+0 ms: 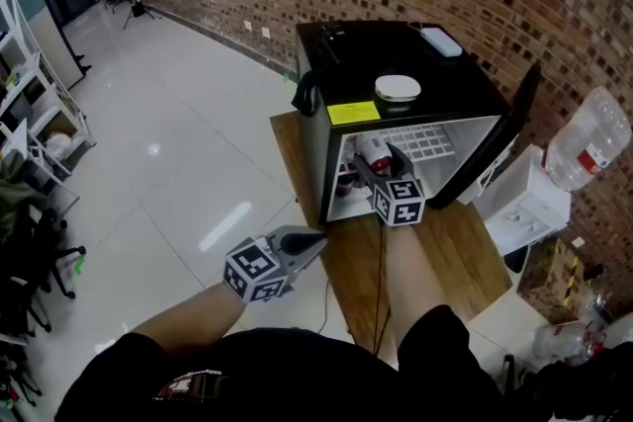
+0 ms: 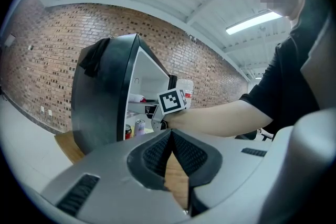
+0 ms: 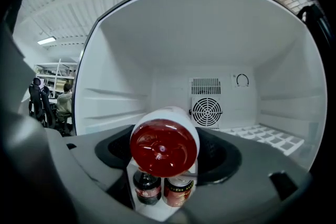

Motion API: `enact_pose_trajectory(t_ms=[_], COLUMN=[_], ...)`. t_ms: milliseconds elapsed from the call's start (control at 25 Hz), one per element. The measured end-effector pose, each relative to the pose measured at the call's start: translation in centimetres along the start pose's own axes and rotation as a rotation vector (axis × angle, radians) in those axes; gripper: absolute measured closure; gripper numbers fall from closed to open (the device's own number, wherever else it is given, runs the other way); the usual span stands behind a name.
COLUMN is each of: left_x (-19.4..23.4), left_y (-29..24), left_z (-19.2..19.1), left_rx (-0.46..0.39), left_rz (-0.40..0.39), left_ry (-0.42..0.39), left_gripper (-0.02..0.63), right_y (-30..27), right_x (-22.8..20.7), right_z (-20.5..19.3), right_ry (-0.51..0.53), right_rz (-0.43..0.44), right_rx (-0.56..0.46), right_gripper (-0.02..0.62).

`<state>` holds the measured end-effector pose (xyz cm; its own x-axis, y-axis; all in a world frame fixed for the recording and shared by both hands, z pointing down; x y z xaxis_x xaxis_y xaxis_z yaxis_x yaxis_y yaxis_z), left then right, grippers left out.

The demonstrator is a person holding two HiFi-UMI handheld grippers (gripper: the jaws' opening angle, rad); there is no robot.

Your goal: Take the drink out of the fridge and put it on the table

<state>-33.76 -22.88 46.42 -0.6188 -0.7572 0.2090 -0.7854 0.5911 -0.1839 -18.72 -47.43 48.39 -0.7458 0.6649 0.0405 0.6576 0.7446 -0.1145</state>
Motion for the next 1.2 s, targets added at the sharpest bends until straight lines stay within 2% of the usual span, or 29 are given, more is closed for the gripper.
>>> enact_pose_trajectory(t_ms=[280,920,1200], left_x=[0.0,0.1,-0.8], left_y=[-1.0,-1.7,-4.8], left_z=[-0.1,-0.6,-1.5], left_rx=[-0.013,-0.029,-0.005], left_rz=[-0.041,-0.111,-0.148], left_ry=[0.004,0.001,-0.006], left_gripper=[0.604,0.604,0.604], right_y=[2.8,11.3,16.3], right_x=[-1.0,-2.7,-2.9], right_z=[0.2,-2.0,-3.2], right_ry=[-0.074,-0.449,-0.531], right_rz=[-0.002,-0.055,-0.033], right_rx=[-0.037,-0.229,-0.293], right_gripper=[0.255,0.256,0.257])
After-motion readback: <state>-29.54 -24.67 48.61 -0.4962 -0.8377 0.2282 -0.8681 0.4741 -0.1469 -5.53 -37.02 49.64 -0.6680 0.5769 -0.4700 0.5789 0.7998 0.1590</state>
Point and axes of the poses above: the fingertips, and each gripper's own axes: y backward along the fingers, x to its left, z out of its top, the point moved 10 cm from there along y, backward along the fingers, and after that the axes turned 9 degrees about -z, right-handed, at the moved point
